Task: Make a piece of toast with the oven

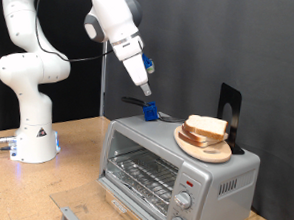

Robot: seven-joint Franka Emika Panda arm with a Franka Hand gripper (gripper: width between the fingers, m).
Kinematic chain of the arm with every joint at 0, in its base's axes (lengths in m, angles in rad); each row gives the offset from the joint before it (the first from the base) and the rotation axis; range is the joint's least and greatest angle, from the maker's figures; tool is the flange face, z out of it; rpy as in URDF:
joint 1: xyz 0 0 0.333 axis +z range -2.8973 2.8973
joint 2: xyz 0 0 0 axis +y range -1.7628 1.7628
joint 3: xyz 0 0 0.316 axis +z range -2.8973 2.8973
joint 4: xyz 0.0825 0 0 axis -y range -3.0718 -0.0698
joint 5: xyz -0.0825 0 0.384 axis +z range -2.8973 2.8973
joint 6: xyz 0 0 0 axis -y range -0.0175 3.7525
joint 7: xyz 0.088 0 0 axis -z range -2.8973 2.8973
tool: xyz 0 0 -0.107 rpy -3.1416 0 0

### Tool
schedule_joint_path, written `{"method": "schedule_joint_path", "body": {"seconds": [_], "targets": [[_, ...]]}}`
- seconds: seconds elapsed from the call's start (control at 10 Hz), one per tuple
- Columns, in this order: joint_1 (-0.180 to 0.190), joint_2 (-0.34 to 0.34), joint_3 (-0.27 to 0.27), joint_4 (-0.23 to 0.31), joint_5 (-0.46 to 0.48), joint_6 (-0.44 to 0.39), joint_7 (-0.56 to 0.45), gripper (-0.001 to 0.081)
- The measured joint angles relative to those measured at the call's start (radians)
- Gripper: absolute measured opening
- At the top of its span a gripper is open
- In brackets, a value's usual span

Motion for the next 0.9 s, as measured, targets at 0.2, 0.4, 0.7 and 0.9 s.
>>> {"method": "schedule_joint_path", "body": {"seconds": [0.2, 0.4, 0.7, 0.9], "targets": [[-0.011, 0.036, 0.0, 0.008, -0.014, -0.012, -0.001, 0.0808], [-0.007, 0.058, 0.002, 0.009, -0.011, -0.021, -0.006, 0.0808], [0.024, 0.071, 0.02, -0.006, 0.01, -0.016, -0.011, 0.0808], [0.028, 0.073, 0.041, -0.019, 0.015, 0.013, -0.005, 0.0808]]}}
